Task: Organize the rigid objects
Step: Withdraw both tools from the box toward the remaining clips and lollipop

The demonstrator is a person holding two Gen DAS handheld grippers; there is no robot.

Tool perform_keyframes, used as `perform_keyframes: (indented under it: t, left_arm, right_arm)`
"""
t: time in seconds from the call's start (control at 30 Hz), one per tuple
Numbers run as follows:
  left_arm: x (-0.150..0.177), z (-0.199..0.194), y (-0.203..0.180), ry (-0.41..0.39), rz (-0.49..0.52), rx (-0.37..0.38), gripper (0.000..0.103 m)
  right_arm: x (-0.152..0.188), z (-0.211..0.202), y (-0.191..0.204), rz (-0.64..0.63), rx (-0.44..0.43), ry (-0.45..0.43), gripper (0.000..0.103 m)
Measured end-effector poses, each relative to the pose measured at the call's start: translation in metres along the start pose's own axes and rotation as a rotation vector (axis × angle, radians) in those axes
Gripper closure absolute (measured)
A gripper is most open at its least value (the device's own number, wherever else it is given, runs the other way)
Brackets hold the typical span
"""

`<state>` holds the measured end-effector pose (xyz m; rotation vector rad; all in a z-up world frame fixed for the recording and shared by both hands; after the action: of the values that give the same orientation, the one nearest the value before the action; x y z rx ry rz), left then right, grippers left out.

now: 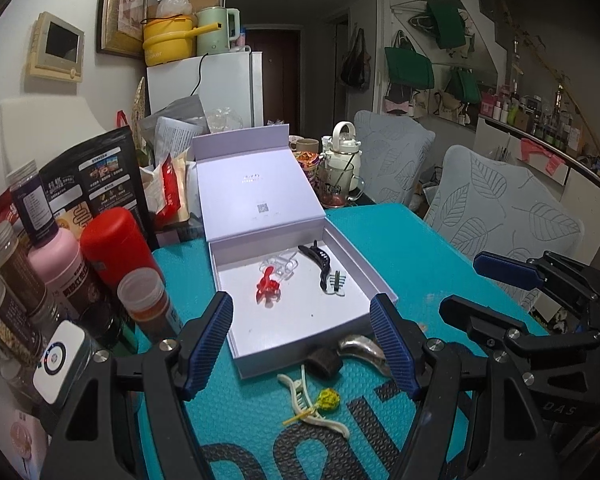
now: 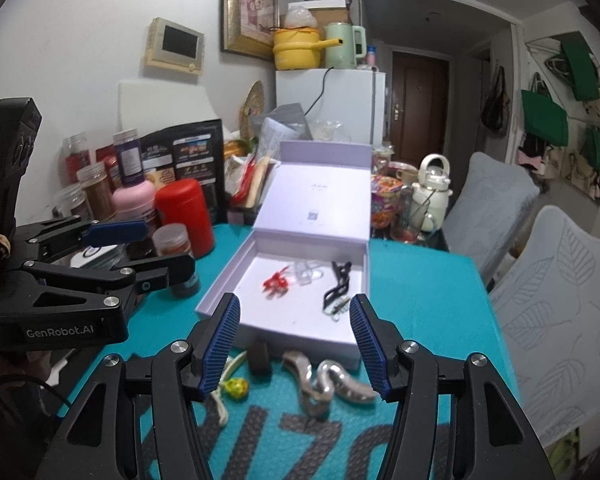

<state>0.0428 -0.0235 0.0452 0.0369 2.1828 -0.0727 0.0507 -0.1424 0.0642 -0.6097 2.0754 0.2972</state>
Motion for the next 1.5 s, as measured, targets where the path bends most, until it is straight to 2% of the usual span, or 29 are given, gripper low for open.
perform_keyframes:
  t: [0.3, 0.67, 1.37, 1.5]
  left_arm:
    - [0.03, 0.002, 0.011, 0.045, -0.026, -0.009, 0.032]
    - [0.069, 0.031, 0.029, 0.141, -0.078, 0.001, 0.032]
    - [0.102, 0.07, 0.072, 0.246, -0.164, -0.031, 0.032]
    - [0.103, 0.072, 0.075, 0.249, -0.177, -0.022, 0.032]
  right_arm:
    - [0.03, 0.016, 0.017, 0.012, -0.044, 0.063, 0.046]
    - [0.069, 0.054, 0.032, 0.03, -0.107, 0.161, 0.046]
    - [0.115, 0.134, 0.048, 0.042, -0.214, 0.351, 0.046]
    - [0.118, 0.142, 0.05, 0.067, -0.253, 0.36, 0.046]
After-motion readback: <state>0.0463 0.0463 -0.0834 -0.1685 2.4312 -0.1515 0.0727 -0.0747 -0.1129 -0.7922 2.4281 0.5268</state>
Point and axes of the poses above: each gripper's, at about its wrist camera, not at the fingertips, and z roughly the way its jaws point, y to its left, x to its underside, the point moved 6 cm from there along z, roughly the way its jaws point, and after that the axes turned 2 degrees about x, right-handed, at the moved point
